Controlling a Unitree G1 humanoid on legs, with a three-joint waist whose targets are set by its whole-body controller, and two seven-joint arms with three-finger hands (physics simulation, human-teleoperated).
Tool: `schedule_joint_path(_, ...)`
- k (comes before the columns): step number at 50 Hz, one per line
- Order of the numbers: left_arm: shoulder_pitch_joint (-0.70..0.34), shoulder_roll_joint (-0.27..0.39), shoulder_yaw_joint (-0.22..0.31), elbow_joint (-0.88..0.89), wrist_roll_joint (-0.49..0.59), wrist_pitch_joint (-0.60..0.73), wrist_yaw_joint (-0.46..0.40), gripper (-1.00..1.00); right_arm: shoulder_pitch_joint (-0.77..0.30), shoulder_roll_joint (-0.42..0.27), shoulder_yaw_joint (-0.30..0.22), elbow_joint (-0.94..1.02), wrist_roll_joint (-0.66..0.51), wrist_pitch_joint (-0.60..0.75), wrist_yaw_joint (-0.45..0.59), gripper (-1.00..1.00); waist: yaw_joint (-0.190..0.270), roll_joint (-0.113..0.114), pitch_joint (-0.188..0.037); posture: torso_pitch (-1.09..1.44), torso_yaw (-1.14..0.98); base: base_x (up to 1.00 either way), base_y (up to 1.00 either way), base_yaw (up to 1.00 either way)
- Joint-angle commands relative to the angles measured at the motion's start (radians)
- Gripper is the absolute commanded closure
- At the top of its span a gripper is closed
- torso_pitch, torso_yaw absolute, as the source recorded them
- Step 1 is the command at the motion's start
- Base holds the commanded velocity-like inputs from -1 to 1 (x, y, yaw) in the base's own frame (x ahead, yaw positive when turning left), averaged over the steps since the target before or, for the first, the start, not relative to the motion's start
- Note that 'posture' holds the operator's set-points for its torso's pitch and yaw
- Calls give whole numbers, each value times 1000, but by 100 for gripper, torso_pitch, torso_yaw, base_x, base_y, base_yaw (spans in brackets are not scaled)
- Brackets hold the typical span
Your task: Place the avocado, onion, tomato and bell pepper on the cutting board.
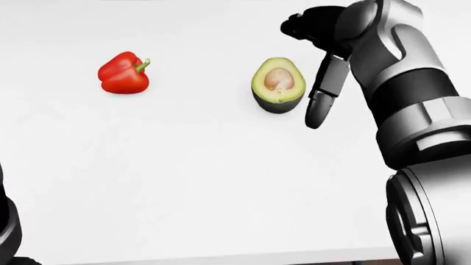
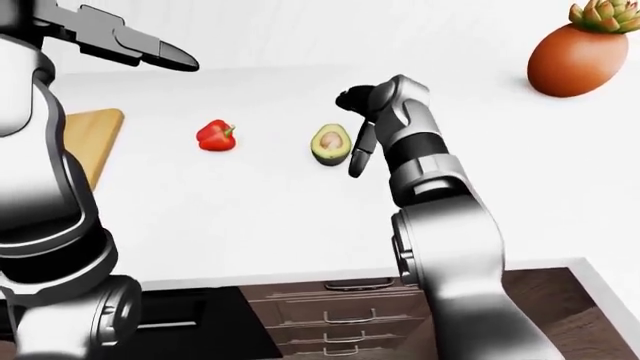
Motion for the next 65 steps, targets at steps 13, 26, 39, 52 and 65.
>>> schedule_joint_path(13, -19, 14, 12, -21, -4, -21, 12, -100, -55, 38, -2, 3, -34, -24, -58, -100, -1, 5, -34, 0, 0, 0, 0, 0)
schedule_joint_path(26, 0, 17, 18, -25, -9, -29, 16, -100, -21, 67, -15, 45, -27, -25, -89, -100, 0, 6, -36, 0, 0, 0, 0, 0)
schedule_joint_path(39, 5, 25, 21, -16, -18, -40, 20, -100, 14, 62, -15, 59, -35, -22, -121, 100, 3, 3, -38, 0, 0, 0, 0, 0)
schedule_joint_path(52, 11, 20, 21, -17, -15, -48, 22, -100, -14, 51, -58, 56, 16, -43, -250, 100, 1, 1, -41, 0, 0, 0, 0, 0)
schedule_joint_path(65, -48, 27, 10, 40, -8, -54, 23, -100, -140, -6, -92, 25, 164, -6, -403, 100, 4, 0, -29, 0, 0, 0, 0, 0)
